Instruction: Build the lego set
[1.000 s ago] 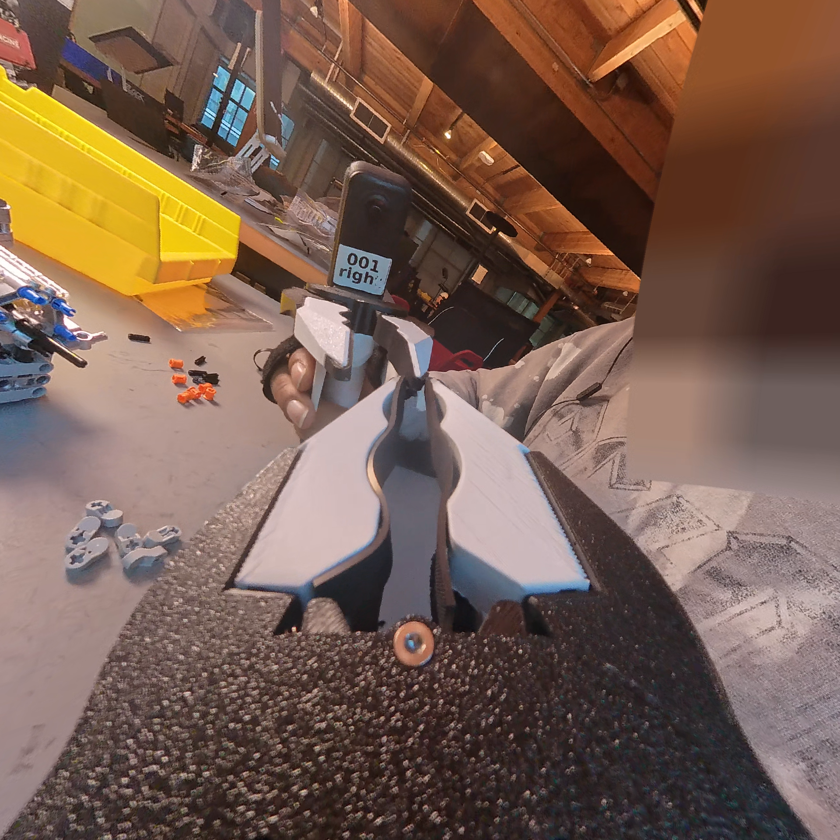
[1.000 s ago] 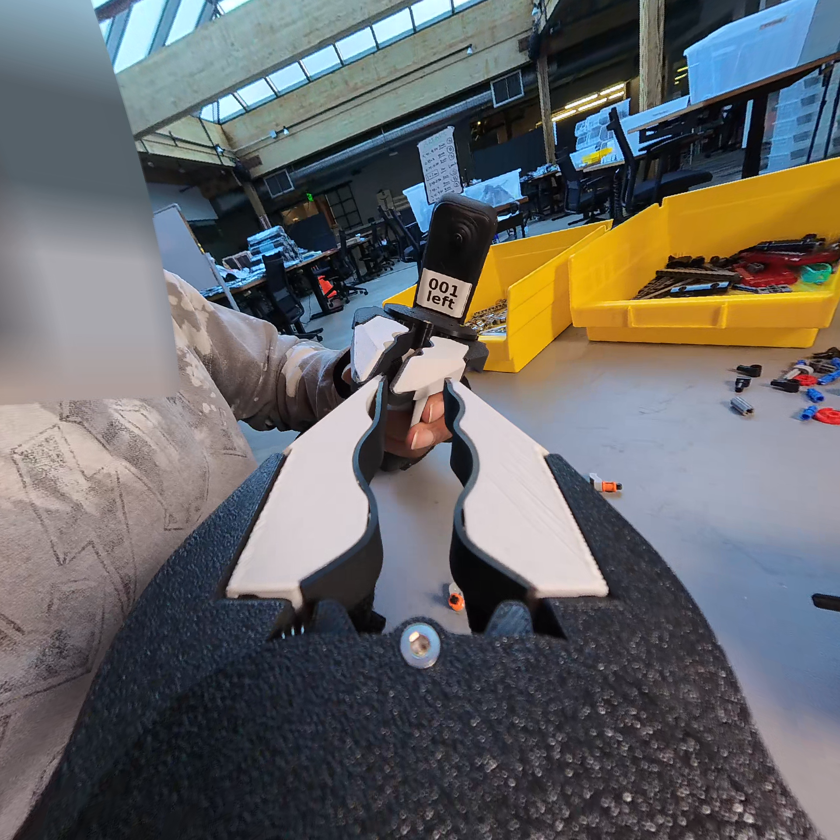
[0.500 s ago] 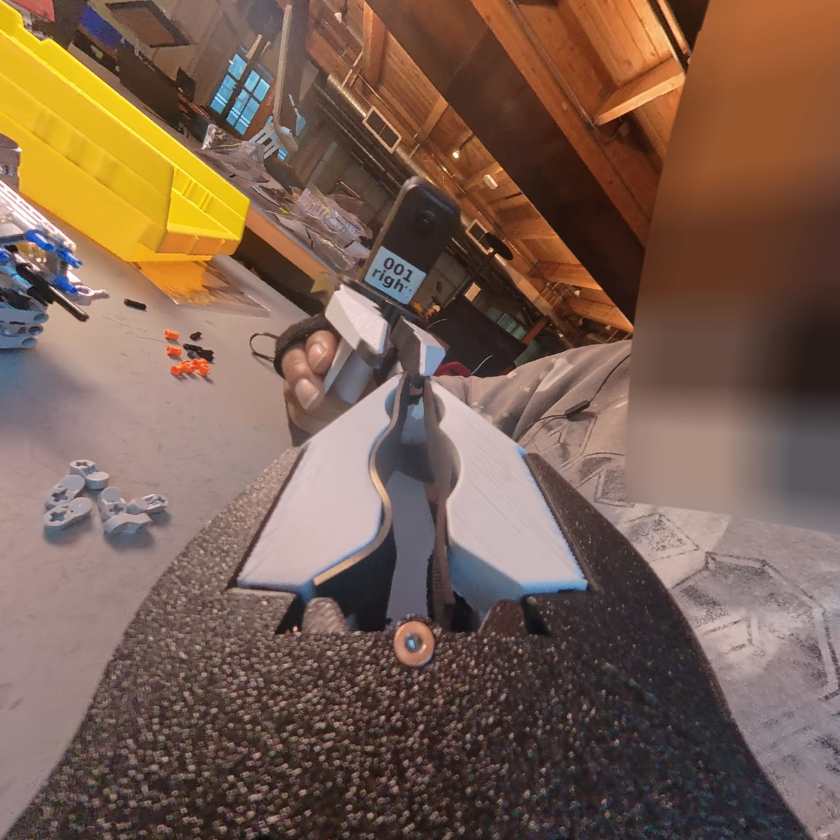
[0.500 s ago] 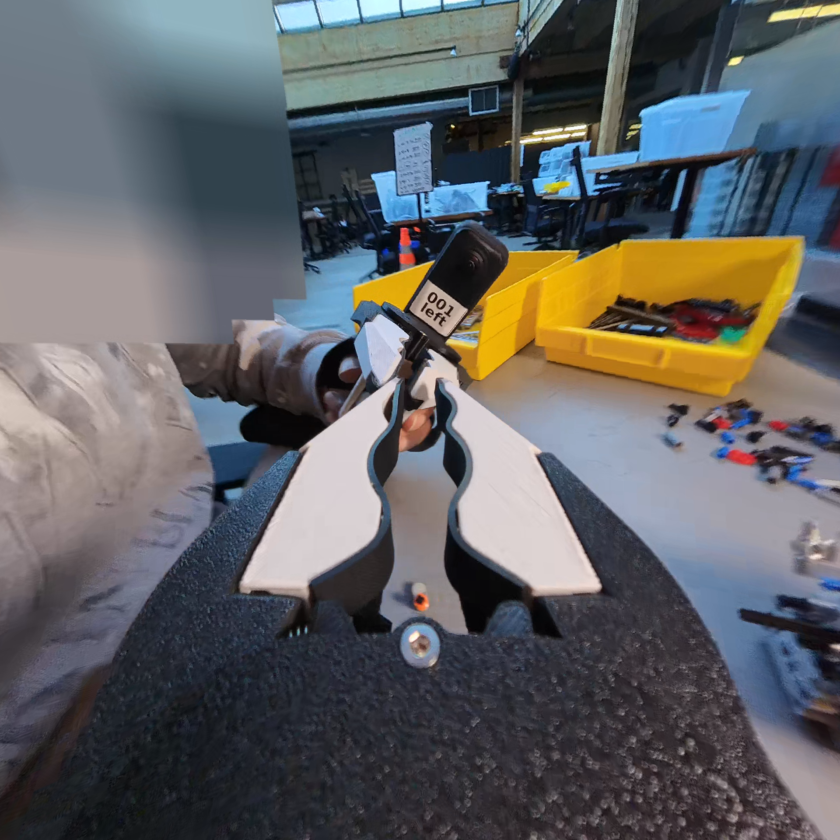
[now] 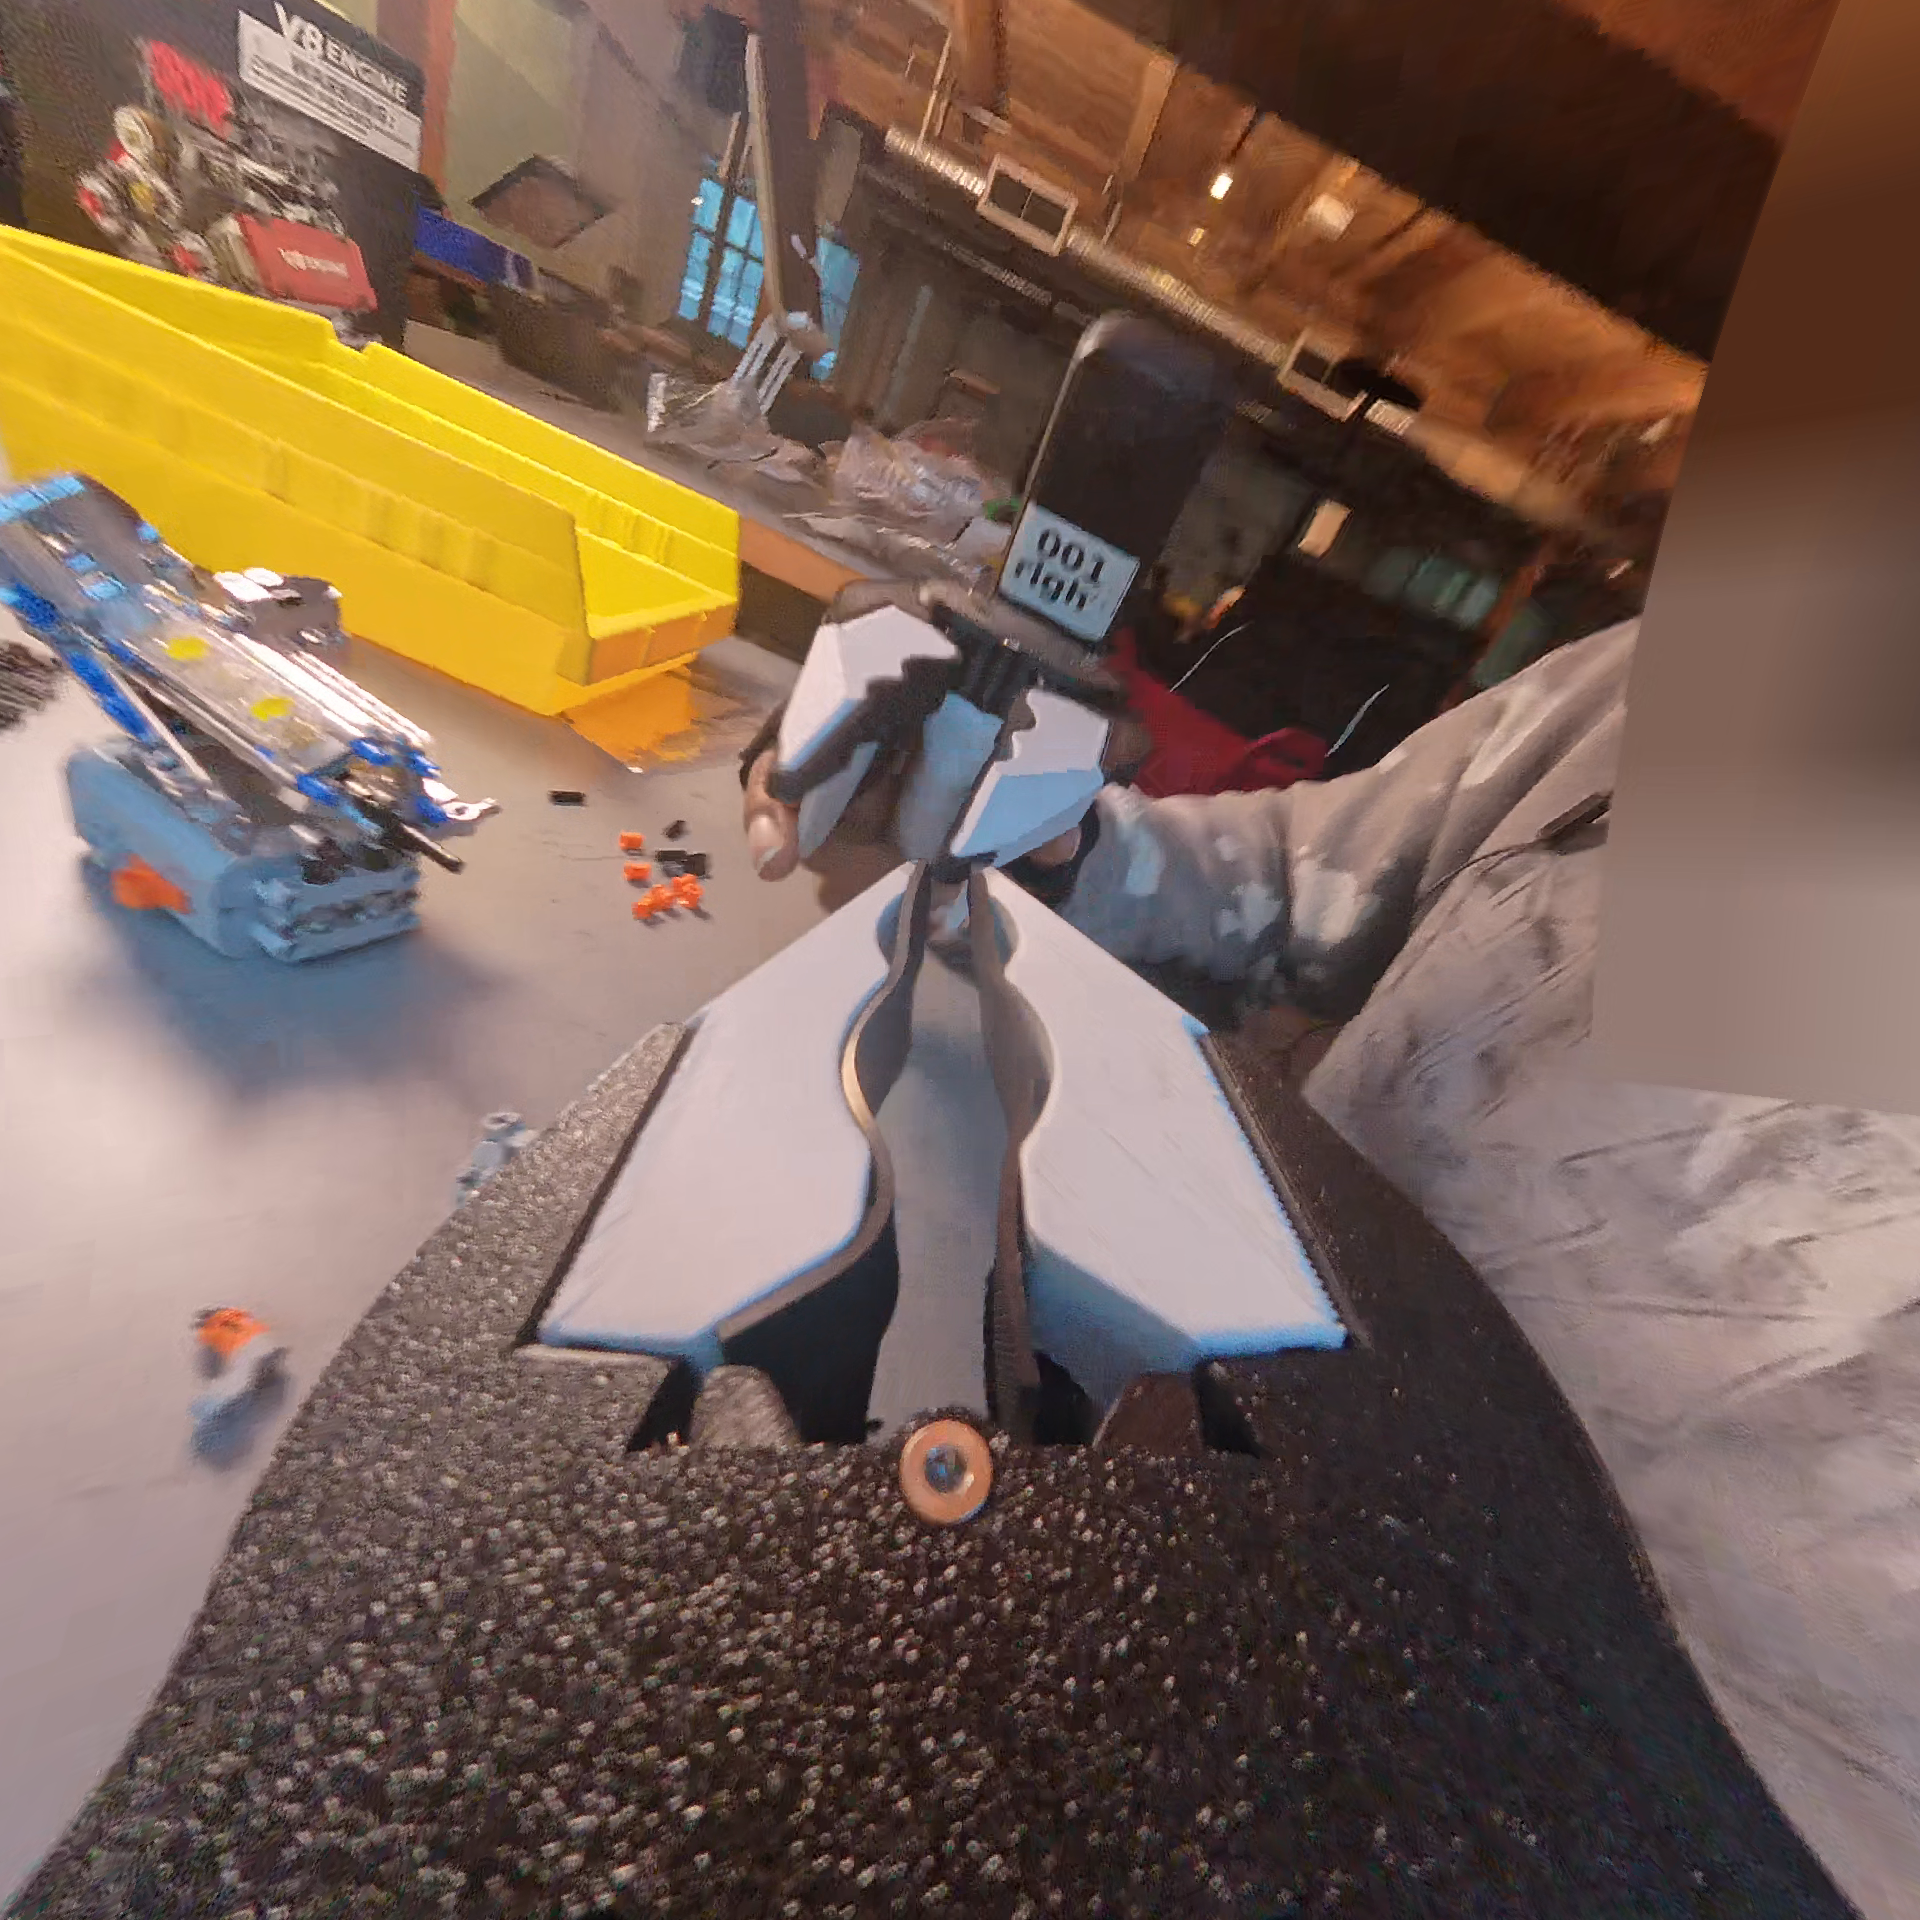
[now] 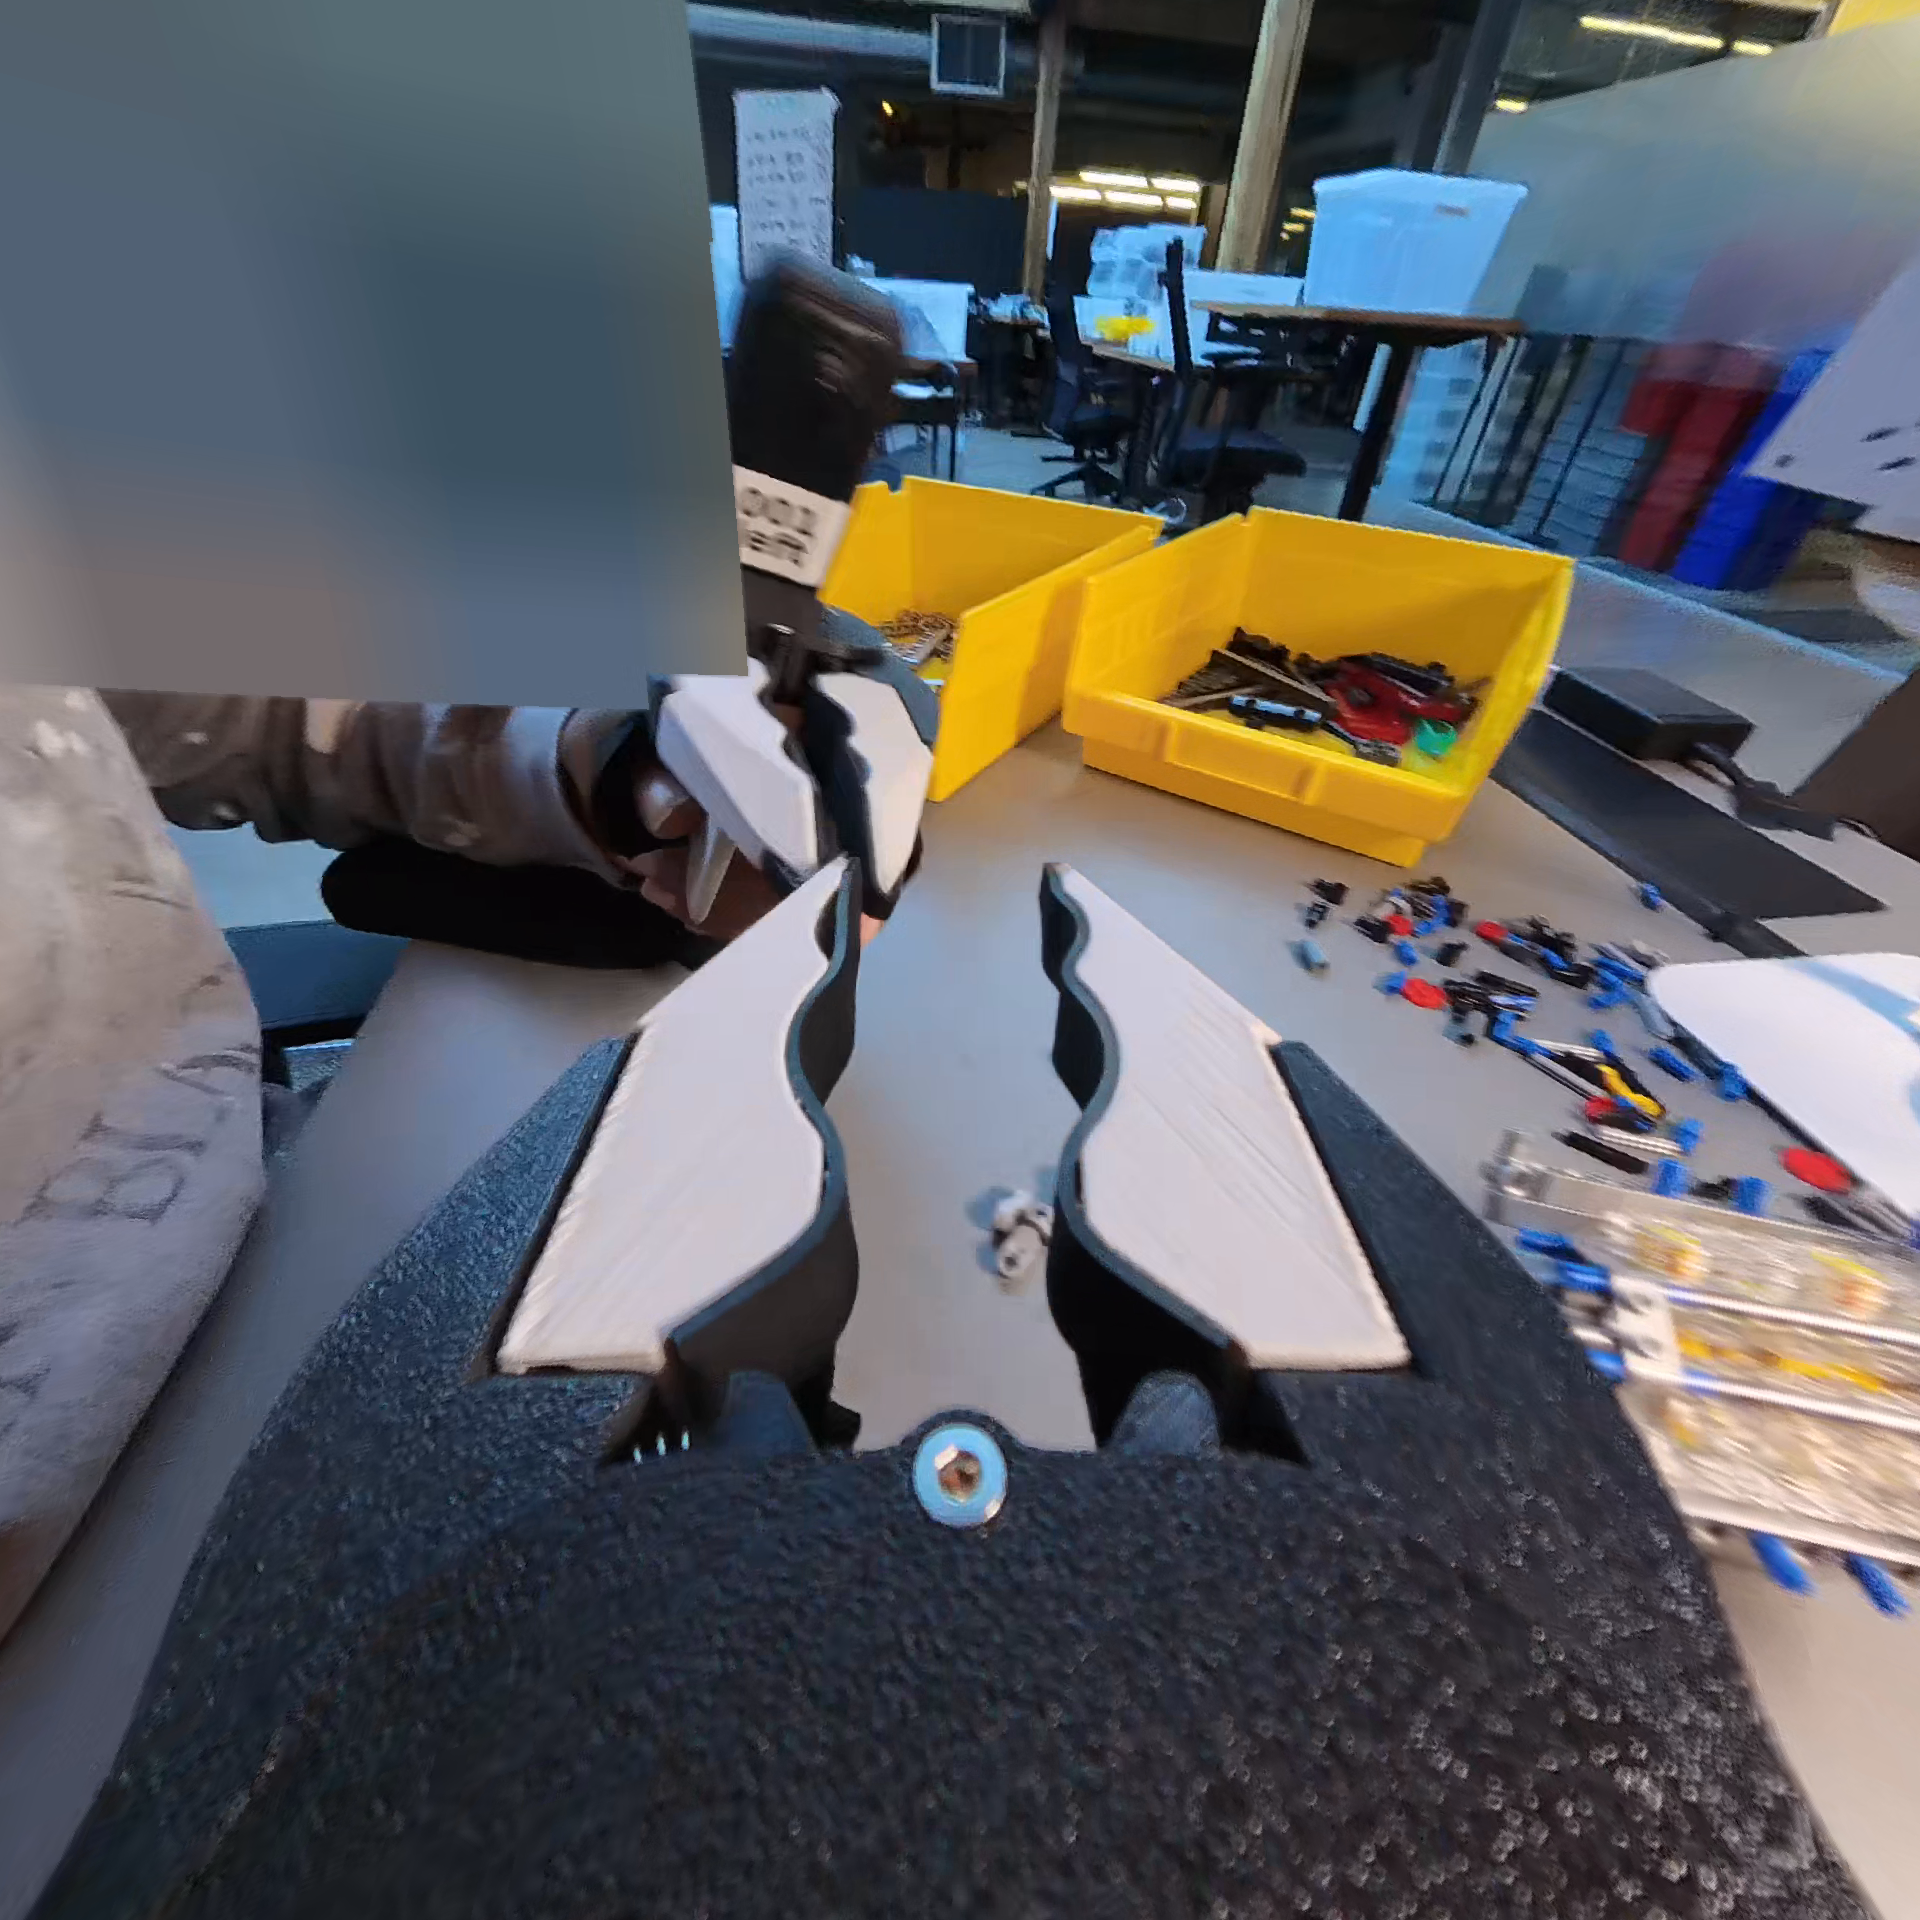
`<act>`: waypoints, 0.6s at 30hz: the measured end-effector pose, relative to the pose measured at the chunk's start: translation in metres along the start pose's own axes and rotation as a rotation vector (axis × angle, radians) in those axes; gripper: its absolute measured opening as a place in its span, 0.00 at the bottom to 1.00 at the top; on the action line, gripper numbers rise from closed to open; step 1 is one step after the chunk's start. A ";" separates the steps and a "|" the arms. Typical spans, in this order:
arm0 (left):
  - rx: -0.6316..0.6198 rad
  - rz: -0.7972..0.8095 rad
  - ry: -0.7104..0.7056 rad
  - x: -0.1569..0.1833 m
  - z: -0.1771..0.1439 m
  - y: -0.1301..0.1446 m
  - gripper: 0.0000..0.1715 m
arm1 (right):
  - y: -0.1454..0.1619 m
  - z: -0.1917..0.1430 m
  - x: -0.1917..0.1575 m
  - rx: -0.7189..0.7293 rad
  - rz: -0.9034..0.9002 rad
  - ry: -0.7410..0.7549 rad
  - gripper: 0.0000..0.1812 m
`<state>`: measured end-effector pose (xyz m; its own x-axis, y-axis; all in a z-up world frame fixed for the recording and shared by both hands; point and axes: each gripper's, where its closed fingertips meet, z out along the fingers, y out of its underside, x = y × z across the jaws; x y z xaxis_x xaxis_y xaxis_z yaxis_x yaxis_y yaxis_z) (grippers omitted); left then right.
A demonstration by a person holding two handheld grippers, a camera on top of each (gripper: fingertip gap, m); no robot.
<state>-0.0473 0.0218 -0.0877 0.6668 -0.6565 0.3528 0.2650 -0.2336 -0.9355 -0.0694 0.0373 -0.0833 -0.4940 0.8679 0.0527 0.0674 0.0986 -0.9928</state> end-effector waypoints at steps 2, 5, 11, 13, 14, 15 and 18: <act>-0.072 0.163 -0.108 -0.010 -0.001 0.005 0.05 | -0.003 -0.012 0.018 -0.022 0.000 0.056 0.18; -0.232 0.314 -0.224 -0.026 -0.004 0.026 0.10 | 0.015 -0.034 0.048 -0.167 -0.019 0.171 0.18; -0.488 0.305 -0.190 -0.031 0.003 0.077 0.14 | 0.074 -0.086 0.097 -0.560 -0.185 0.400 0.18; -0.550 0.318 -0.175 -0.030 0.005 0.088 0.14 | 0.089 -0.101 0.105 -0.642 -0.179 0.420 0.17; -0.575 0.327 -0.170 -0.029 0.006 0.092 0.14 | 0.096 -0.106 0.106 -0.670 -0.153 0.414 0.17; -0.602 0.331 -0.157 -0.027 0.007 0.097 0.13 | 0.102 -0.110 0.106 -0.689 -0.122 0.403 0.17; -0.670 0.343 -0.127 -0.024 0.008 0.109 0.12 | 0.115 -0.121 0.105 -0.735 -0.062 0.380 0.16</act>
<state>-0.0289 0.0174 -0.1981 0.7212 -0.6927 0.0014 -0.4242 -0.4433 -0.7896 -0.0085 0.1991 -0.1785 -0.1974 0.9429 0.2684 0.6642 0.3300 -0.6708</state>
